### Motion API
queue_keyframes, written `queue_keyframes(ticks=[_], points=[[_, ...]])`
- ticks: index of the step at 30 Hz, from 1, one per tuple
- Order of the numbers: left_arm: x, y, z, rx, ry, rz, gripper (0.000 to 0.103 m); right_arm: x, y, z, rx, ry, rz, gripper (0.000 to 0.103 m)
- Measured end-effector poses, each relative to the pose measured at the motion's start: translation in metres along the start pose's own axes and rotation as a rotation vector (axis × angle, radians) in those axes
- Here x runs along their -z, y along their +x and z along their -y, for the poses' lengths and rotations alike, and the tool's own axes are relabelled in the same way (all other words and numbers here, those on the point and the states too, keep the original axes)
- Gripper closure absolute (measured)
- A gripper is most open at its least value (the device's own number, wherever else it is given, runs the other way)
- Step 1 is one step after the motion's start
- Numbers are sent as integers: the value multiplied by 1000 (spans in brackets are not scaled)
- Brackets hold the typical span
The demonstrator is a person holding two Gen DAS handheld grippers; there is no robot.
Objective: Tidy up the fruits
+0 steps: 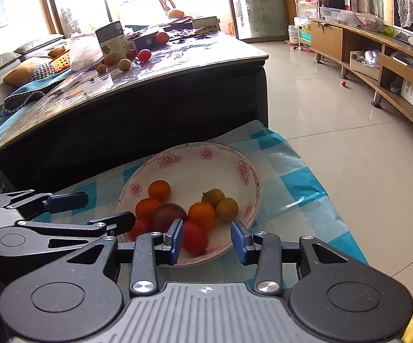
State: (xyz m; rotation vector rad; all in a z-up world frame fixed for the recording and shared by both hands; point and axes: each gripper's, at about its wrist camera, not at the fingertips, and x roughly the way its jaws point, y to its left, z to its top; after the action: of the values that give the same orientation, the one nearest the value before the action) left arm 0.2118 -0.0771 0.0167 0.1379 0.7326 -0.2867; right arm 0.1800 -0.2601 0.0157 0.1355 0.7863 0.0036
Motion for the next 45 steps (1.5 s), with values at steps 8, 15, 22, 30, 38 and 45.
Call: queue_keyframes(ticks=[8, 15, 22, 30, 38, 45], points=[[14, -14, 3, -27, 4, -3, 4, 14, -15, -6, 6, -11, -1, 69], [23, -23, 4, -38, -20, -14, 0, 28, -27, -4, 16, 9, -17, 69], [32, -32, 9, -69, 2, -37, 0, 41, -35, -7, 18, 12, -33, 69], [46, -42, 4, -65, -20, -67, 0, 54, -45, -8, 14, 27, -48, 68], [61, -54, 4, -48, -30, -91, 0, 67, -52, -19, -7, 25, -76, 68], [74, -64, 7, -42, -30, -108, 0, 81, -61, -24, -11, 25, -97, 68]])
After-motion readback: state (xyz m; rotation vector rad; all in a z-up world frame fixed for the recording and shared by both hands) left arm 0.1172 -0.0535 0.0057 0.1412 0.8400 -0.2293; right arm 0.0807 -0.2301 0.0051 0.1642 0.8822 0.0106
